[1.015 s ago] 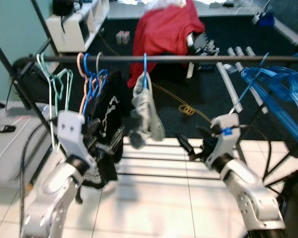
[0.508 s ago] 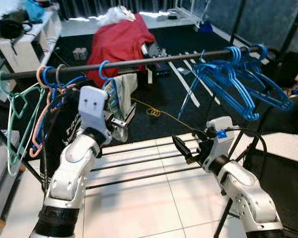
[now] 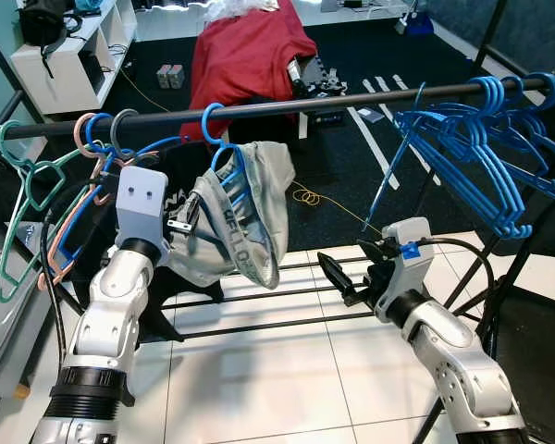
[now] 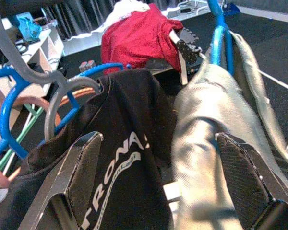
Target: Hang hanger
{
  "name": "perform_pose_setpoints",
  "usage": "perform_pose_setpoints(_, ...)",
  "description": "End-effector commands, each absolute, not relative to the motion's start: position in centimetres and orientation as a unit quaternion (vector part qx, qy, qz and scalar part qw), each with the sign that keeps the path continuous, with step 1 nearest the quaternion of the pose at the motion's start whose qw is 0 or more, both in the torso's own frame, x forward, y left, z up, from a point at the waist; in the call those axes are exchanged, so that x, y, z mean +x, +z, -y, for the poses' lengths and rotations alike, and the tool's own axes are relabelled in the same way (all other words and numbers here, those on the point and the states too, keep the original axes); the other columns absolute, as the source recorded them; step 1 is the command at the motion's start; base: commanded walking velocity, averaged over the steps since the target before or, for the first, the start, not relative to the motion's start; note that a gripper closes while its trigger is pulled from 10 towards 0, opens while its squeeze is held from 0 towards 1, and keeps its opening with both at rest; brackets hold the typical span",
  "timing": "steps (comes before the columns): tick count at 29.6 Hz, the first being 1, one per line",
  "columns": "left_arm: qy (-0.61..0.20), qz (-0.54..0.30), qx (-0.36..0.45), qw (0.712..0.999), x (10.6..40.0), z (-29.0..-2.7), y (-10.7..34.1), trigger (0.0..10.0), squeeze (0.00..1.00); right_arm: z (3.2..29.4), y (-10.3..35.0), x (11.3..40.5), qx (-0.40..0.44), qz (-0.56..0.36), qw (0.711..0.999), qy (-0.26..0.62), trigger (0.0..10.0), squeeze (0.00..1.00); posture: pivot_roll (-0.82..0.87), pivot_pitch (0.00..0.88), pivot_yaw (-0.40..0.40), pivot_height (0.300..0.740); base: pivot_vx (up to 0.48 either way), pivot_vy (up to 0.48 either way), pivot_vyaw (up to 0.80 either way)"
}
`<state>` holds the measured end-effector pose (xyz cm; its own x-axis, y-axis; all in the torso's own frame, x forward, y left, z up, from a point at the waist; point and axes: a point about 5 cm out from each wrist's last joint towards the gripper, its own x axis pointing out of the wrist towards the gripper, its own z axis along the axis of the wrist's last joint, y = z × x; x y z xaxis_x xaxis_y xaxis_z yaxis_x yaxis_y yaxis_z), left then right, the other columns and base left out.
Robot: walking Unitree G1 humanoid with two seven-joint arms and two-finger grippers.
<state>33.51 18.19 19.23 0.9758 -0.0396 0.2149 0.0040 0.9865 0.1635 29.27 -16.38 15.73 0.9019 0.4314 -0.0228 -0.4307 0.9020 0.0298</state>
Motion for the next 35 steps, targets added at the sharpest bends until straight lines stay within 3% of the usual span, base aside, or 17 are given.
perform_pose_setpoints(1, 0.003, 0.104, 0.082, 0.991, 33.6, -19.0, 18.9, 10.0, 0.00, 16.1, 15.8, 29.0, 0.013, -0.012, 0.975, 0.223, 10.0, 0.00, -0.11, 0.122, 0.065, 0.740, 0.000, 0.000, 0.00)
perform_pose_setpoints(5, 0.008, 0.104, 0.072, 0.992, 33.8, -19.3, 18.8, 10.0, 0.00, 16.1, 15.8, 29.0, 0.013, -0.012, 0.975, 0.222, 10.0, 0.00, -0.11, 0.123, 0.066, 0.740, 0.000, 0.000, 0.00)
perform_pose_setpoints(12, 0.026, 0.133, -0.029, 0.990, 34.4, -22.2, 20.2, 10.0, 0.00, 16.2, 15.9, 28.8, 0.014, -0.013, 0.975, 0.221, 10.0, 0.00, -0.12, 0.128, 0.065, 0.740, 0.000, 0.000, 0.00)
perform_pose_setpoints(26, 0.048, 0.113, 0.038, 0.992, 34.5, -23.9, 18.9, 10.0, 0.00, 16.3, 15.9, 28.7, 0.012, -0.014, 0.976, 0.219, 10.0, 0.00, -0.12, 0.135, 0.065, 0.740, 0.000, 0.000, 0.00)
perform_pose_setpoints(35, 0.069, 0.073, 0.036, 0.994, 34.7, -24.8, 17.2, 10.0, 0.00, 16.3, 15.9, 28.7, 0.005, -0.015, 0.976, 0.218, 10.0, 0.00, -0.13, 0.132, 0.066, 0.740, 0.000, 0.000, 0.00)
